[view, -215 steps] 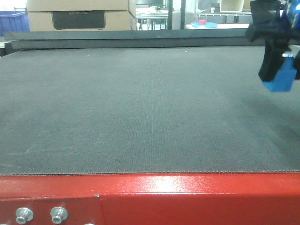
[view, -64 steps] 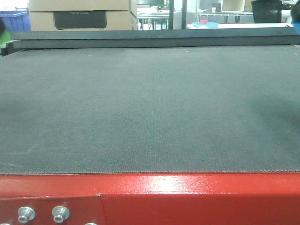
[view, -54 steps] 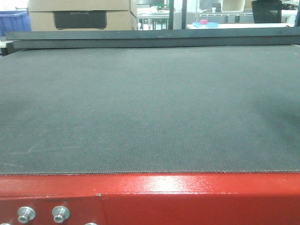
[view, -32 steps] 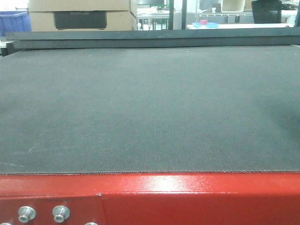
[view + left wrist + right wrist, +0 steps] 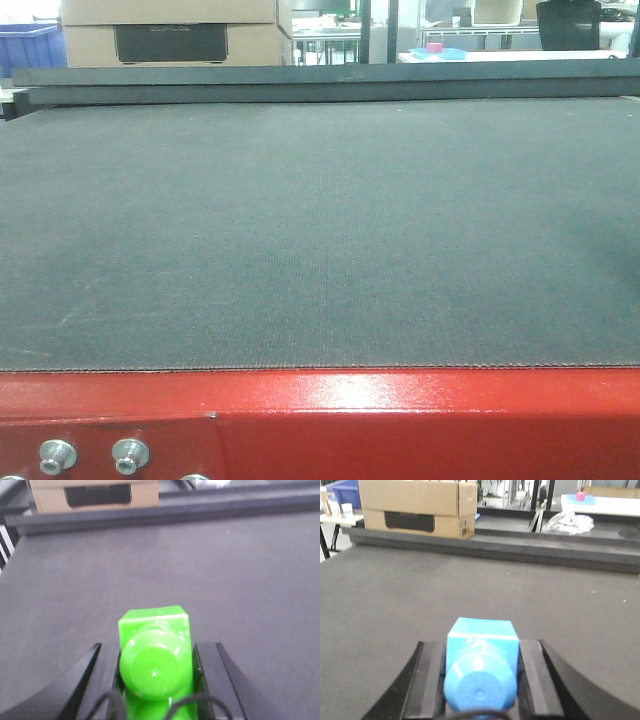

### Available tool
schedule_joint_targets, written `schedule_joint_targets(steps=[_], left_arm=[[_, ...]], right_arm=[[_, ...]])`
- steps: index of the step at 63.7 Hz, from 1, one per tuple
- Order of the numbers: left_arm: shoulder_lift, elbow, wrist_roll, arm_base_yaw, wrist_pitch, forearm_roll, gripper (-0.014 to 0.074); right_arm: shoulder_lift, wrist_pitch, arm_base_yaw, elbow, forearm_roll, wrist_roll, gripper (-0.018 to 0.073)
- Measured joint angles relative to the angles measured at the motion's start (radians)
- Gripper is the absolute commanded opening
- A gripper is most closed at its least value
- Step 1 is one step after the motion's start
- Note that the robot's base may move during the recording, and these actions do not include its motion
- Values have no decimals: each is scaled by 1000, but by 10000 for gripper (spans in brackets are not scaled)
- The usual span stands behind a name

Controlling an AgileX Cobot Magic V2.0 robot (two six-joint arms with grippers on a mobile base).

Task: Grab block from conveyor and place in blue bin
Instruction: 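Hold both blocks and raise them clear of the conveyor belt, then drive the base away from the conveyor holding both blocks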

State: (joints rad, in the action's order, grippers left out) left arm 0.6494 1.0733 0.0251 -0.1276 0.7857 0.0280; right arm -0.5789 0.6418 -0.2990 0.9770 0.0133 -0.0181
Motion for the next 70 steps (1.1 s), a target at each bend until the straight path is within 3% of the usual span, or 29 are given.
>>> schedule_joint_targets(steps=[70], left_arm=[[-9,-1,0,0,-28,3,-111]], right_arm=[[8,0,0,0,0,4,-153]])
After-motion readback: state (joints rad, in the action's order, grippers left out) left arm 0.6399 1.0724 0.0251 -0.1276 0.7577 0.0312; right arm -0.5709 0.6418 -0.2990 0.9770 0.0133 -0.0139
